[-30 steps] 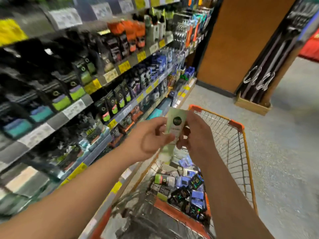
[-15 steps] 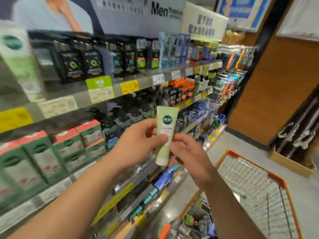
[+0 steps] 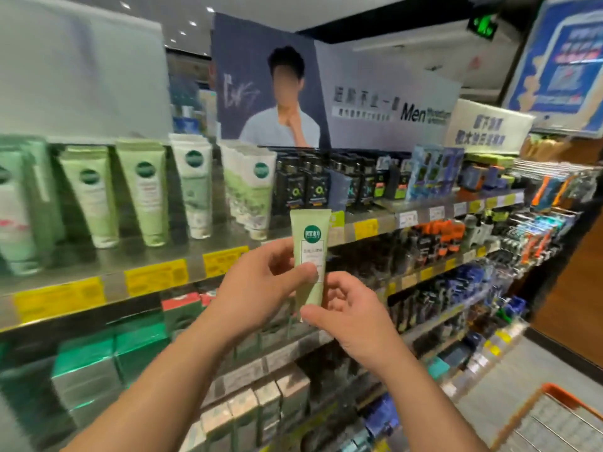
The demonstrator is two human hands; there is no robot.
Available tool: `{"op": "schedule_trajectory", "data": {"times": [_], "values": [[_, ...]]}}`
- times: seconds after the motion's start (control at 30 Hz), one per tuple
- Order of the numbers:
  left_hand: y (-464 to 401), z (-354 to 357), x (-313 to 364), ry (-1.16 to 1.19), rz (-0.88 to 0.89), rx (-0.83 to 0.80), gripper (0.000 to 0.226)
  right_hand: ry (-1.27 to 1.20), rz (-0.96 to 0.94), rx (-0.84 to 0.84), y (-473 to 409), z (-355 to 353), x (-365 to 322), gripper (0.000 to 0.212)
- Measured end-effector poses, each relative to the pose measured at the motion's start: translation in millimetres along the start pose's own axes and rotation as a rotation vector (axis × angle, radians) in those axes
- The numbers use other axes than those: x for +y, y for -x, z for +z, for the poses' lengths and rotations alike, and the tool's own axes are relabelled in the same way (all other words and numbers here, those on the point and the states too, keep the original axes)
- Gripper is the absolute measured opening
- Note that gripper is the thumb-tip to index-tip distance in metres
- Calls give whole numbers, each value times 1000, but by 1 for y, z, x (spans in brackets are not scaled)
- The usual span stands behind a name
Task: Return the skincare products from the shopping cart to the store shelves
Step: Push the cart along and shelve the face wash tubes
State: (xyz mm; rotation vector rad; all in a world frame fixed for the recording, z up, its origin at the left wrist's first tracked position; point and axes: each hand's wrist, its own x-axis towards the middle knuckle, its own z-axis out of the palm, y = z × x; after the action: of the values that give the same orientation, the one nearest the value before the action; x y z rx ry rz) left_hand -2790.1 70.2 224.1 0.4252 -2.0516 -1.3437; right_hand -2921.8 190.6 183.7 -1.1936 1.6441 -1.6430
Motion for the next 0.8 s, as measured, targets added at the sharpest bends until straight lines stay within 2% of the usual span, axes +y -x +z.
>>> {"op": "schedule_trajectory", "data": {"times": [0.23, 0.43, 0.67, 0.8], "values": [[31, -75, -7, -75, -42, 137, 25, 90, -100, -85, -29, 77, -21, 23], [59, -135, -8, -109, -72, 275, 32, 210, -190, -137, -50, 143, -40, 16], [86, -195, -19, -144, -76, 440, 37, 306, -274, -177, -77, 215, -58, 17], [95, -209, -20, -244, -136, 550, 43, 340, -273, -148, -88, 243, -69, 20]]}}
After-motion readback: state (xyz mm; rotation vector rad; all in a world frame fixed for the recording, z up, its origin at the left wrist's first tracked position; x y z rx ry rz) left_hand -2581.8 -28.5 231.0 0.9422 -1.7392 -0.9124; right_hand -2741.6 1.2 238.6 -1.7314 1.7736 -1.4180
